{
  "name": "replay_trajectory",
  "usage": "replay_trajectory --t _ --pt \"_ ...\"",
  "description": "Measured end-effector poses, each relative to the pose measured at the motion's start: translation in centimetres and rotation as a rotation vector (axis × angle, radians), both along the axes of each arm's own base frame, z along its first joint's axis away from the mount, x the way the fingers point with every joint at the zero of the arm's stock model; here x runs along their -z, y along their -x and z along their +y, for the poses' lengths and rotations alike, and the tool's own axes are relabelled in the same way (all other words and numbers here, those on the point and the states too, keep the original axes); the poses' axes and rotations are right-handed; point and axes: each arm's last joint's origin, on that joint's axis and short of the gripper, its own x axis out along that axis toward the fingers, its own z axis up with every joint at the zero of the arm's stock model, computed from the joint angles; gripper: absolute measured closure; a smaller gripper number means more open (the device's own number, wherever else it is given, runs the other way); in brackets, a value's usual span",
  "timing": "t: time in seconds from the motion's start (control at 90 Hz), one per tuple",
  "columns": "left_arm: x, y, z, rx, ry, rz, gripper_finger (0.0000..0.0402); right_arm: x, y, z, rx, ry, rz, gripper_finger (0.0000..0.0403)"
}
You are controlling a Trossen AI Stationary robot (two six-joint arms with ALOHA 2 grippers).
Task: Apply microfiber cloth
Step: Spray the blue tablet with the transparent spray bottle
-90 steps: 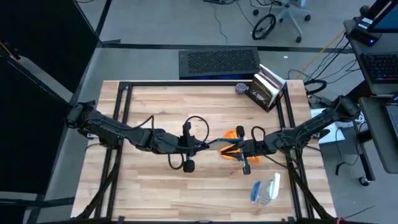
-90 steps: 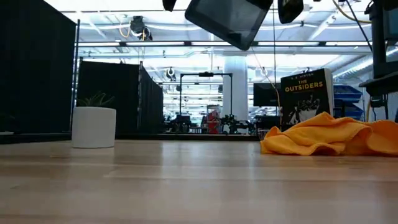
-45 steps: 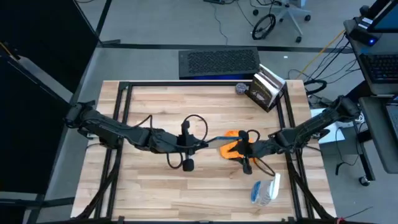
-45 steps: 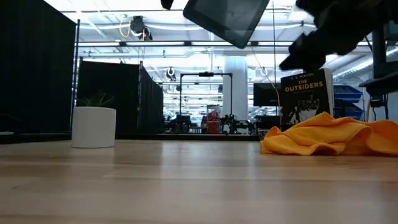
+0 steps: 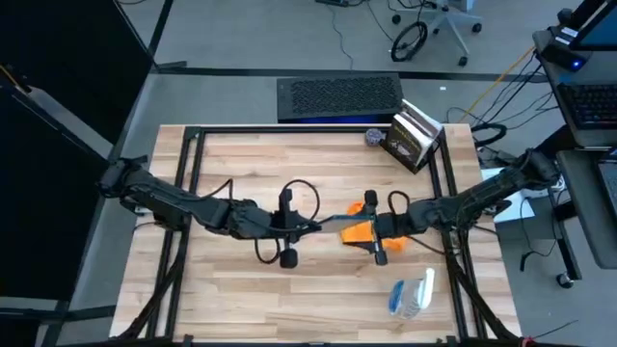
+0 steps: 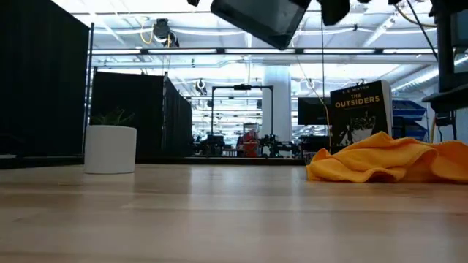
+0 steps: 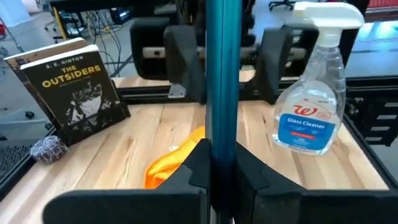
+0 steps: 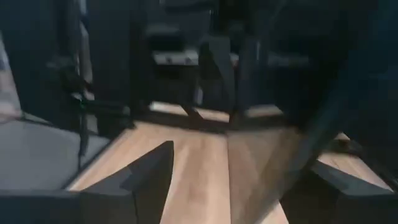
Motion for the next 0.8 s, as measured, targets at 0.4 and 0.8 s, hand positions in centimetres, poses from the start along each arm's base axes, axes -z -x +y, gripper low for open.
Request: replay_trajectory --t 0.4,0.8 --pt "0.1 0.0 0.0 0.002 0.001 0.009 0.0370 0.0 0.0 -0.1 0.051 0.100 -0.006 0.0387" --pt "-3.1 3.6 1.5 -0.135 0.161 -0.020 0.0253 1.3 1.4 -0.3 0.272 0.472 0.194 0.0396"
